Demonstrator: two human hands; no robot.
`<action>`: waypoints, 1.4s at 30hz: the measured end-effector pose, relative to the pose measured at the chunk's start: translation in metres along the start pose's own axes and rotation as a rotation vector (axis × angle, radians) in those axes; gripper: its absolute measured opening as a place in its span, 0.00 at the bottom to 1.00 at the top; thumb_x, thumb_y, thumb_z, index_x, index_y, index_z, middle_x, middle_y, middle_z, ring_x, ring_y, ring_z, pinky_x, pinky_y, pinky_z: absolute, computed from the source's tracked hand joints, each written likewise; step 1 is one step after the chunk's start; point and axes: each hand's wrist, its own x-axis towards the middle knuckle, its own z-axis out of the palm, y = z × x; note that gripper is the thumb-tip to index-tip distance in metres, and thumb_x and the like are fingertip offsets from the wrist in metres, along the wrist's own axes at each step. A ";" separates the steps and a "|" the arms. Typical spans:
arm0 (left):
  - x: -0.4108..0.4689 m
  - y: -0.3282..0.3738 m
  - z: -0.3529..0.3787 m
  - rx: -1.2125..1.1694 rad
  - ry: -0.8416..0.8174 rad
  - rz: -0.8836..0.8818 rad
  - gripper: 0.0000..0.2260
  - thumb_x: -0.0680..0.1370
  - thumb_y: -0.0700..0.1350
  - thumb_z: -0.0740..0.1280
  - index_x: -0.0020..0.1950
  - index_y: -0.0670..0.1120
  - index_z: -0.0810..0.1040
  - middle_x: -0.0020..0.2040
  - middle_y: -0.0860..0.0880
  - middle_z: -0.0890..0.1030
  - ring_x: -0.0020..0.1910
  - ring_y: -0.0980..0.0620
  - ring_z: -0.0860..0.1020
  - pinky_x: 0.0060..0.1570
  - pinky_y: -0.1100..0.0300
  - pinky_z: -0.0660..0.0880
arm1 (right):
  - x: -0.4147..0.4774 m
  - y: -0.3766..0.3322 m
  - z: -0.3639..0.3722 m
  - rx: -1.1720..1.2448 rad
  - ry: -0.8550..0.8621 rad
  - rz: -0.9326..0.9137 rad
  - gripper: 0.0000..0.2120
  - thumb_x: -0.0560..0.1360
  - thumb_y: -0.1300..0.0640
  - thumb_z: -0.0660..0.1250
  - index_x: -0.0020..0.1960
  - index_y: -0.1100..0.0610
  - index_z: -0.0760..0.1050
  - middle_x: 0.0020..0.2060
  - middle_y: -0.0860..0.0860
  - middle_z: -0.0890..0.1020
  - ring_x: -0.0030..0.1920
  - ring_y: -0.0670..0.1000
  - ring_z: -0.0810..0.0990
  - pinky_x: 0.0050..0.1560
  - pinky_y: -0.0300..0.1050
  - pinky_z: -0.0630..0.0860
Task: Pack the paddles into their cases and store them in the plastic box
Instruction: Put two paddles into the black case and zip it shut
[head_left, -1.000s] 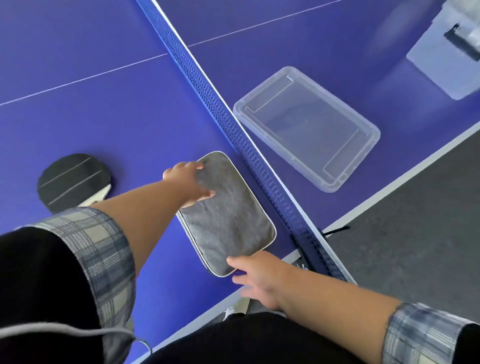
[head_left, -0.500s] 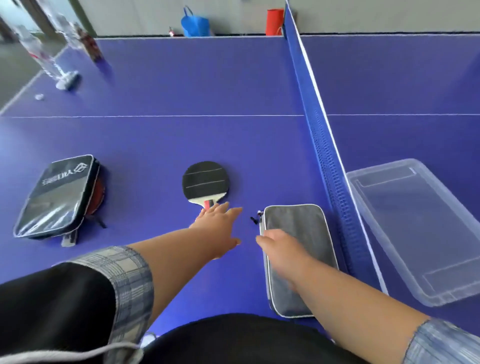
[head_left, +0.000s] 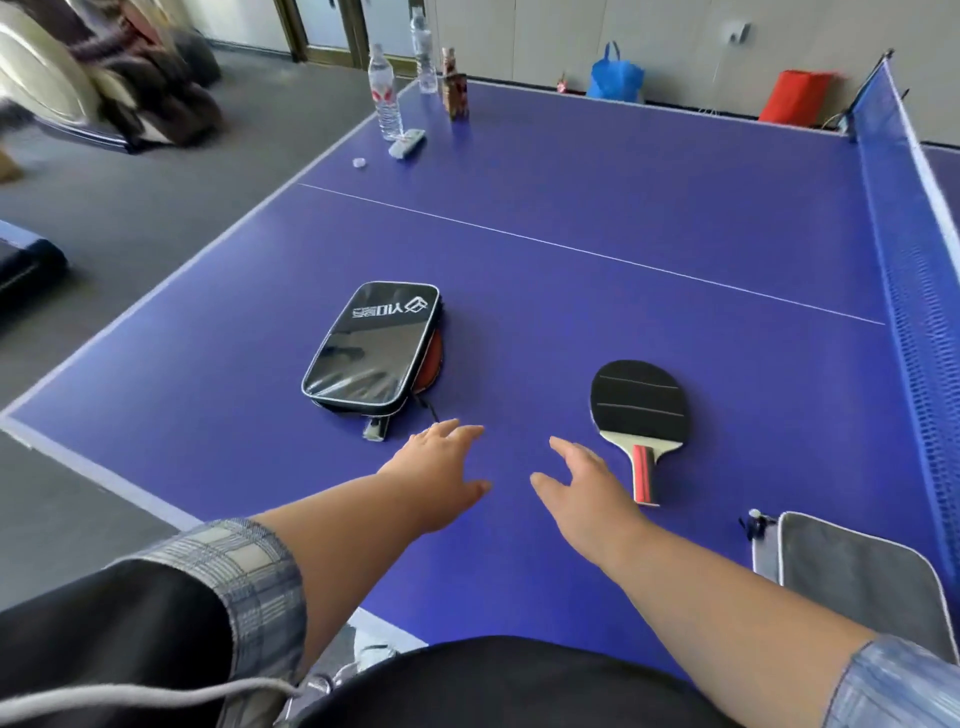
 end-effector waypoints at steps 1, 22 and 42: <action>0.004 -0.019 -0.005 -0.011 0.001 -0.007 0.35 0.76 0.61 0.67 0.78 0.58 0.55 0.80 0.52 0.55 0.77 0.47 0.58 0.72 0.48 0.62 | 0.010 -0.012 0.013 -0.010 -0.011 0.003 0.29 0.81 0.47 0.63 0.79 0.49 0.60 0.79 0.49 0.61 0.75 0.51 0.65 0.71 0.49 0.67; 0.137 -0.253 -0.095 -0.605 -0.103 -0.396 0.11 0.79 0.48 0.61 0.61 0.50 0.72 0.47 0.47 0.78 0.38 0.47 0.75 0.33 0.58 0.70 | 0.176 -0.182 0.177 0.277 0.035 0.415 0.20 0.80 0.53 0.61 0.70 0.56 0.68 0.66 0.57 0.76 0.65 0.59 0.74 0.63 0.54 0.73; 0.059 -0.134 -0.041 -0.402 -0.134 -0.065 0.14 0.76 0.43 0.66 0.61 0.52 0.72 0.49 0.50 0.79 0.38 0.47 0.77 0.34 0.58 0.73 | 0.053 -0.084 0.123 0.419 0.267 0.553 0.17 0.78 0.55 0.61 0.66 0.51 0.69 0.46 0.48 0.78 0.37 0.48 0.73 0.32 0.42 0.70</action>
